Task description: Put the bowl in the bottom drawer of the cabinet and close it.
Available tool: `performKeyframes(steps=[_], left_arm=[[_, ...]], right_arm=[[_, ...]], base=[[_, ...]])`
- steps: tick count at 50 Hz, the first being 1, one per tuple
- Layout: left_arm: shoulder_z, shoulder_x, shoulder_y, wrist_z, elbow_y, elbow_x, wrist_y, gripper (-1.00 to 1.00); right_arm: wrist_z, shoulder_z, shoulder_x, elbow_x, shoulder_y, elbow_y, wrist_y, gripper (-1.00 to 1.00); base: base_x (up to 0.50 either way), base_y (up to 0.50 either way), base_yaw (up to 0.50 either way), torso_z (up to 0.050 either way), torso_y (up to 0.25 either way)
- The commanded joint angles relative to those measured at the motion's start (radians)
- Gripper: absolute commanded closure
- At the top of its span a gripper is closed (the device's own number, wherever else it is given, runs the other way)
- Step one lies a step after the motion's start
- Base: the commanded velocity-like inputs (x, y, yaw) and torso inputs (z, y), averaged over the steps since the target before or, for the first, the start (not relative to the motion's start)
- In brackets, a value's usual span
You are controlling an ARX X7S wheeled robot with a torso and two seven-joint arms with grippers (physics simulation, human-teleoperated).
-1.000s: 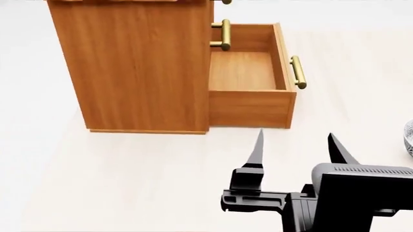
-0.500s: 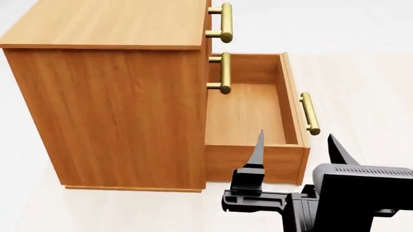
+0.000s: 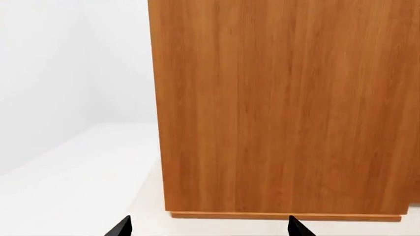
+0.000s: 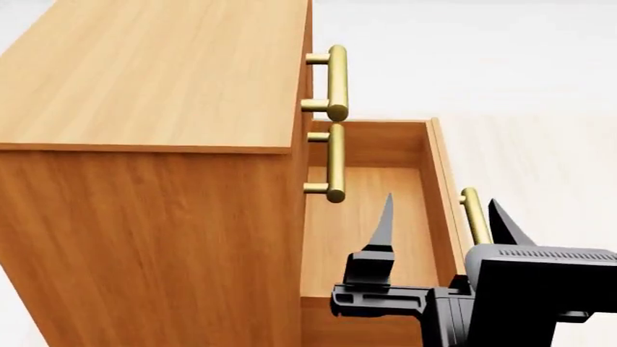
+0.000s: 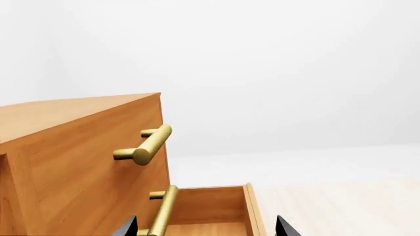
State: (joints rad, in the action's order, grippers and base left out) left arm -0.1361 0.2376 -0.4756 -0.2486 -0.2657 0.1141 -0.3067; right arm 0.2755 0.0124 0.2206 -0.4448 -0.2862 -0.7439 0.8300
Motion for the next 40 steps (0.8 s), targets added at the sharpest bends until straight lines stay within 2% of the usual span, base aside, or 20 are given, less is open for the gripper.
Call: performKeyframes(steps=[1, 10, 27, 29, 40], left_arm=[[-0.005, 0.005, 0.000, -0.006, -0.001, 0.002, 0.000, -1.00], [-0.009, 0.009, 0.000, -0.011, 0.000, 0.003, -0.001, -1.00], [-0.016, 0.015, 0.000, -0.019, 0.001, 0.008, -0.002, -1.00], [-0.017, 0.016, 0.000, -0.021, -0.002, 0.006, 0.001, -1.00], [-0.022, 0.025, 0.002, -0.028, -0.001, 0.013, 0.000, -1.00]], right_arm=[[0.001, -0.002, 0.007, -0.003, 0.002, 0.007, -0.011, -1.00], [0.015, 0.001, 0.012, -0.001, 0.000, 0.020, -0.005, -1.00], [-0.013, -0.003, 0.065, 0.023, -0.023, 0.132, -0.028, -1.00], [0.001, -0.005, 0.070, 0.019, -0.049, 0.160, 0.027, -1.00], [0.016, -0.024, 0.083, 0.043, -0.119, 0.273, 0.055, -1.00]], base=[[0.50, 0.00, 0.00, 0.000, 0.000], [0.48, 0.00, 0.00, 0.000, 0.000], [0.00, 0.00, 0.00, 0.000, 0.000], [0.00, 0.00, 0.00, 0.000, 0.000], [0.00, 0.00, 0.00, 0.000, 0.000]])
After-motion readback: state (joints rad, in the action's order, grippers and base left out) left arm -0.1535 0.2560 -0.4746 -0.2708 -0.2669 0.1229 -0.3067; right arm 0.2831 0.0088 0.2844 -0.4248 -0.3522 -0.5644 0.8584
